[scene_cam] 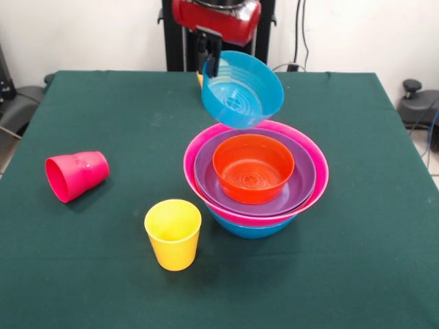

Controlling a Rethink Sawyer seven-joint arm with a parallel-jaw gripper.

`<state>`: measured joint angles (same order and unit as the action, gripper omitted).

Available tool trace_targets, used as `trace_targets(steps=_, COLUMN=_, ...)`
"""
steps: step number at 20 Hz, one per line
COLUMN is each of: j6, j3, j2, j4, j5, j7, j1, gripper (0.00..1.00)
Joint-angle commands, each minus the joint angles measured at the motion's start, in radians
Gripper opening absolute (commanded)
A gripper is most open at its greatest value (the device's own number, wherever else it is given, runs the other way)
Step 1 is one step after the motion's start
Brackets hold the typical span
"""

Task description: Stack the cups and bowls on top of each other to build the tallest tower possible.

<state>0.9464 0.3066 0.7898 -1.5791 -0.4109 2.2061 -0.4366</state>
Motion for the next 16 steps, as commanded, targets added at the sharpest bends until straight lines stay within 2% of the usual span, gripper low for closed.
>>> trace_targets(steps=1, j6=0.015, j3=0.016, j2=-0.101, j4=0.118, j5=0.023, j7=0.053, j1=0.049, gripper=0.0)
trace_targets(steps=14, j6=0.017, j3=-0.008, j2=-0.159, j4=0.206, j5=0.052, j7=0.067, j1=0.091, gripper=0.0)
trace_targets(steps=16, j6=0.007, j3=-0.01, j2=-0.171, j4=0.225, j5=0.038, j7=0.045, j1=0.093, gripper=0.0)
